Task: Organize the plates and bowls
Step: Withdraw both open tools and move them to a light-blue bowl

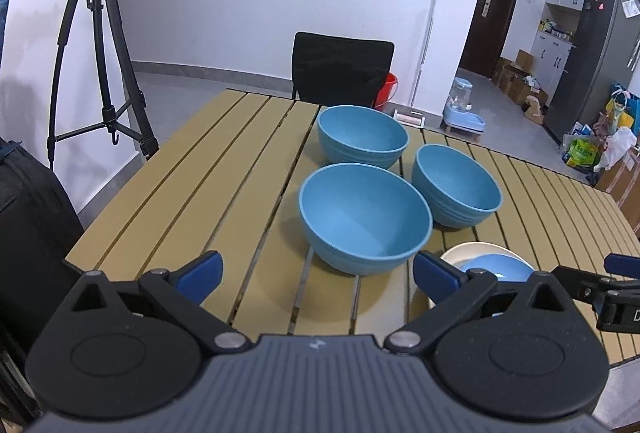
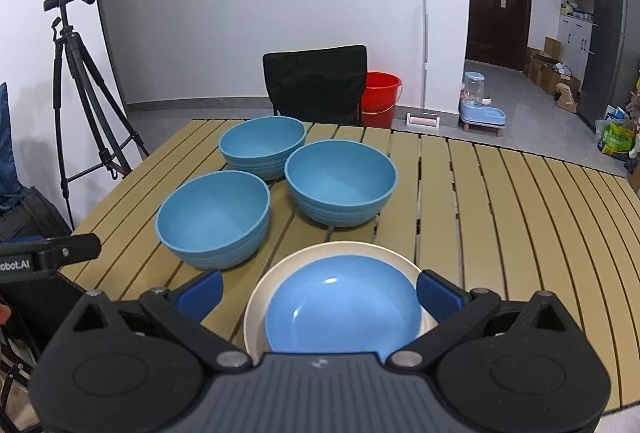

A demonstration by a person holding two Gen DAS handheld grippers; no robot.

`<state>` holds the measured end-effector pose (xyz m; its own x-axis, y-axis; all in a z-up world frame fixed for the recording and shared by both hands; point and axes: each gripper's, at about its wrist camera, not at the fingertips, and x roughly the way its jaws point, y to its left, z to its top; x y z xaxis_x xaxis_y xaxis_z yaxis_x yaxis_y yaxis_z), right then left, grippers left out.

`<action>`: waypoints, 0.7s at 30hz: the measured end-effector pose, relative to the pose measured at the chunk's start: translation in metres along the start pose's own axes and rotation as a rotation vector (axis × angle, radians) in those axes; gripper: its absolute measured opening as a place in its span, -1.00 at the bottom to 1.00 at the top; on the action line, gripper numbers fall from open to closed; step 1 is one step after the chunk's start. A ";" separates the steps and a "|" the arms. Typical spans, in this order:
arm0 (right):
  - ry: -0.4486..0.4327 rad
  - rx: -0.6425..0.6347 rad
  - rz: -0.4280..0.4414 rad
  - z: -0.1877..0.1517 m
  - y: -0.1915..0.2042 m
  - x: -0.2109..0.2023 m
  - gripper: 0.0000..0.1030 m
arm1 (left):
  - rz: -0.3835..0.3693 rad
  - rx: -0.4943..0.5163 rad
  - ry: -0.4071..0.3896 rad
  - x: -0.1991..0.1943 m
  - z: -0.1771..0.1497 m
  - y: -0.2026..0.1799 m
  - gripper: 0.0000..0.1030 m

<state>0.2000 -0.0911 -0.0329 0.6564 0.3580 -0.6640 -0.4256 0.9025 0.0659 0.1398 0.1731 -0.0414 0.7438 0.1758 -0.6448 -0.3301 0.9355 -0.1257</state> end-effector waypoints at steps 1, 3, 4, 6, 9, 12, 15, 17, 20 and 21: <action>0.002 -0.004 0.000 0.003 0.002 0.004 1.00 | 0.001 0.002 0.003 0.004 0.001 0.001 1.00; 0.006 -0.011 -0.003 0.008 0.006 0.011 1.00 | 0.003 0.002 0.010 0.011 0.005 0.003 1.00; 0.009 -0.014 -0.004 0.011 0.008 0.016 1.00 | 0.004 0.001 0.015 0.016 0.007 0.004 1.00; 0.014 -0.016 -0.003 0.016 0.011 0.025 1.00 | 0.006 -0.001 0.023 0.023 0.010 0.006 1.00; 0.023 -0.013 0.007 0.023 0.015 0.038 1.00 | 0.017 -0.005 0.039 0.036 0.016 0.009 1.00; 0.040 -0.004 0.012 0.029 0.017 0.053 1.00 | 0.025 -0.013 0.055 0.051 0.022 0.014 1.00; 0.059 0.017 0.021 0.034 0.017 0.067 1.00 | 0.036 -0.016 0.068 0.064 0.027 0.015 1.00; 0.077 0.028 0.030 0.037 0.017 0.077 1.00 | 0.044 -0.019 0.080 0.073 0.031 0.016 1.00; 0.105 0.045 0.041 0.041 0.017 0.093 1.00 | 0.056 -0.024 0.106 0.089 0.036 0.017 1.00; 0.113 0.051 0.045 0.041 0.018 0.098 1.00 | 0.060 -0.024 0.113 0.094 0.037 0.017 1.00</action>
<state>0.2826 -0.0298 -0.0662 0.5615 0.3719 -0.7392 -0.4188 0.8982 0.1338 0.2255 0.2168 -0.0763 0.6525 0.1942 -0.7325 -0.3866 0.9167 -0.1013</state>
